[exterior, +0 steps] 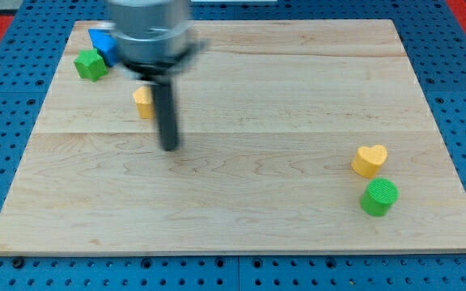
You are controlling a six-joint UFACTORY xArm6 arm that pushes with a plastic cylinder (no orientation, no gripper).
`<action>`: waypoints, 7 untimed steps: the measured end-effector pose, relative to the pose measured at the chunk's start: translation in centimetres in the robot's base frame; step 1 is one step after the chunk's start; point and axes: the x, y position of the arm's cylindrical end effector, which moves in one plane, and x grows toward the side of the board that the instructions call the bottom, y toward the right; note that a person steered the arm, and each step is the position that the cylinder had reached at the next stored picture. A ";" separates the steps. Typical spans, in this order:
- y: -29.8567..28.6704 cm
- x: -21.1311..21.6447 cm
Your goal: Push yellow hexagon to the top of the yellow heart
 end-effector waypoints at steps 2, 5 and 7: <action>-5.0 -5.4; 2.0 -8.8; 15.0 -9.9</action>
